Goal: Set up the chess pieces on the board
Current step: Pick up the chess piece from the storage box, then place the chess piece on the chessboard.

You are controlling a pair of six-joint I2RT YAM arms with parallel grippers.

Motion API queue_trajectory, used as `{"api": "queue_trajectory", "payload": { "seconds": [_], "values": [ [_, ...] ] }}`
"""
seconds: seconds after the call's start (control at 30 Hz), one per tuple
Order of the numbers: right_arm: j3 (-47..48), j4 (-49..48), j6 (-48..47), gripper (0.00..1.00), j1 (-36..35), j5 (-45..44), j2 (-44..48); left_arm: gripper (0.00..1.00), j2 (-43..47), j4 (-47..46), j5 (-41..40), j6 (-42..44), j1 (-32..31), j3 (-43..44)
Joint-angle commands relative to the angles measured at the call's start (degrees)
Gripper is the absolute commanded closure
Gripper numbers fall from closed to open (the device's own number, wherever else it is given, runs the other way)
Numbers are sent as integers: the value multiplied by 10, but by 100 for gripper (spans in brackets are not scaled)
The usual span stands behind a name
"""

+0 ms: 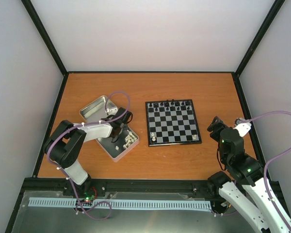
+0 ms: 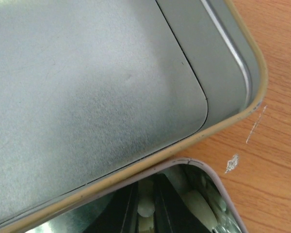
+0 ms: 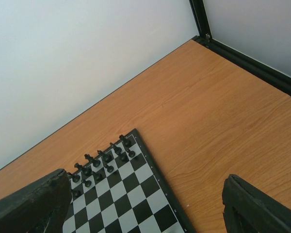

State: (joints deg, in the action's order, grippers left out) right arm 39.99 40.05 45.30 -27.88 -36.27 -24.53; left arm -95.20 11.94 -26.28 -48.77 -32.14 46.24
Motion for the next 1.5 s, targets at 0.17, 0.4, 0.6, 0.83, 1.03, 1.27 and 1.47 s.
{"api": "queue_trajectory", "payload": {
  "seconds": [0.17,0.4,0.6,0.83,1.03,1.27,1.47],
  "values": [
    [-13,-8,1,15,1,-5,-2,98,84,67,59,19,1,-16],
    [-20,-17,1,15,1,2,-3,95,163,76,130,78,-3,-29],
    [-25,-28,4,15,1,11,-11,95,182,42,191,190,-79,13],
    [-23,-16,8,15,1,10,-4,94,106,-7,246,246,-168,76],
    [-22,-5,9,15,1,1,12,93,0,42,211,278,-232,172],
    [-19,-1,8,15,1,-2,13,93,-65,74,194,274,-255,221],
    [-22,4,14,15,1,-2,17,93,-113,123,171,269,-255,270]
  ]
}}
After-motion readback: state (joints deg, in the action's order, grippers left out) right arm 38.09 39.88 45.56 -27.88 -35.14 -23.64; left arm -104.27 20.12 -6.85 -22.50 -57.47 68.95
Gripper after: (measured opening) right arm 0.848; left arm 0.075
